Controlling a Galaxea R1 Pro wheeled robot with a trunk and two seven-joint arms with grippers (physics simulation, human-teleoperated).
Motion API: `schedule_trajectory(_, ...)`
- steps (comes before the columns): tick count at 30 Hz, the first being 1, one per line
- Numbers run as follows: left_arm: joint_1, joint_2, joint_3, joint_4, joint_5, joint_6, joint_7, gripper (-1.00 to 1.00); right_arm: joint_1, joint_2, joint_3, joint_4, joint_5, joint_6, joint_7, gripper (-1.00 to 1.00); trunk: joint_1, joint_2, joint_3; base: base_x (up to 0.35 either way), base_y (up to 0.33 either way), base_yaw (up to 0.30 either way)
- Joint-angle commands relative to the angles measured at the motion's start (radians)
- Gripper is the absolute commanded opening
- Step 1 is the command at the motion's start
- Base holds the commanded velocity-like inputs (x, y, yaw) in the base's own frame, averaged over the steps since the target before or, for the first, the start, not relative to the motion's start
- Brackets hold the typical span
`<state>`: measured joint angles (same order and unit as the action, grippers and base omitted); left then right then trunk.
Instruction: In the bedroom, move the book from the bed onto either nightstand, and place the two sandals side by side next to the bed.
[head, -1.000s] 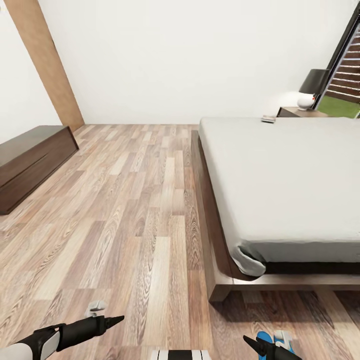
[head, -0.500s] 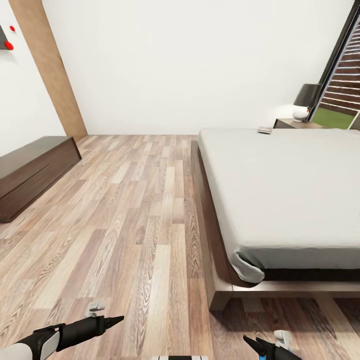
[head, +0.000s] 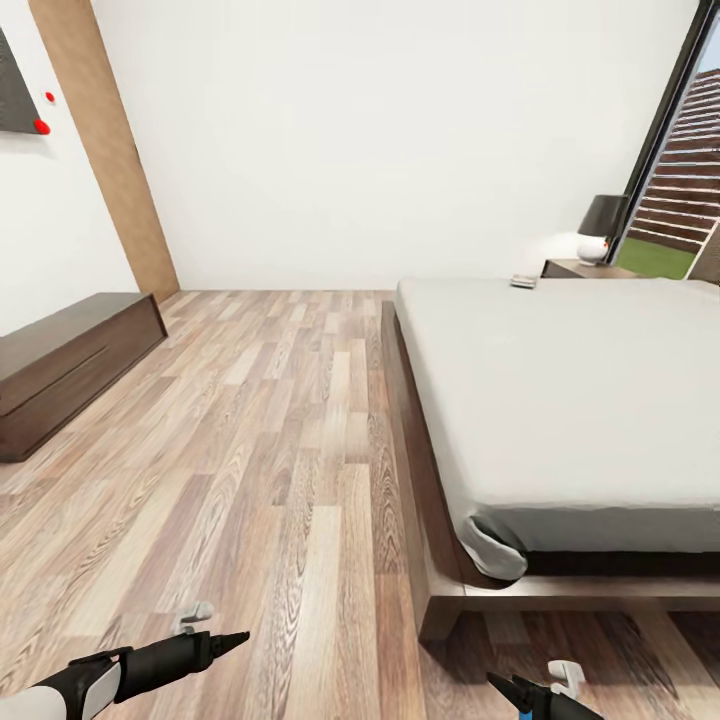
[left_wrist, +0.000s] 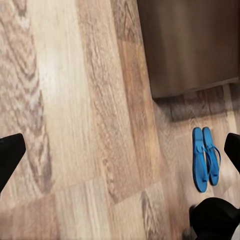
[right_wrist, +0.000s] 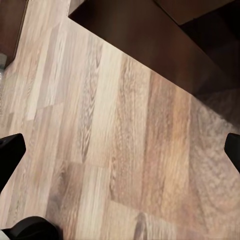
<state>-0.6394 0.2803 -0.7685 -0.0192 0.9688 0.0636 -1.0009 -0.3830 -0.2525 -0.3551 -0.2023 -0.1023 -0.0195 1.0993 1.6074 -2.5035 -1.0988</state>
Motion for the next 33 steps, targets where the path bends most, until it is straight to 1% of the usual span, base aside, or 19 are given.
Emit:
schedule_trajectory(1,0.000,0.000,-0.009,-0.001,0.010,0.007,-0.003,1.00,0.000,-0.001,0.005,0.001,-0.008,-0.002,0.002,1.00,-0.001,0.000,0.003,0.000,0.000,0.000)
schedule_trajectory(16,0.000,-0.005,-0.009,-0.001,0.010,0.007,0.002,1.00,0.000,-0.001,0.005,0.001,-0.008,-0.002,0.002,1.00,-0.007,0.003,0.061,0.000,0.000,0.000)
schedule_trajectory(21,0.000,-0.013,-0.009,-0.001,0.010,0.007,0.004,1.00,0.000,-0.001,0.005,0.001,-0.008,-0.002,0.002,1.00,-0.027,0.038,0.077,0.000,0.000,0.000)
schedule_trajectory(33,0.000,-0.021,-0.009,-0.001,0.010,0.006,0.008,1.00,0.000,-0.001,0.005,0.001,-0.008,-0.002,0.002,1.00,-0.073,0.122,0.114,0.000,0.000,0.000)
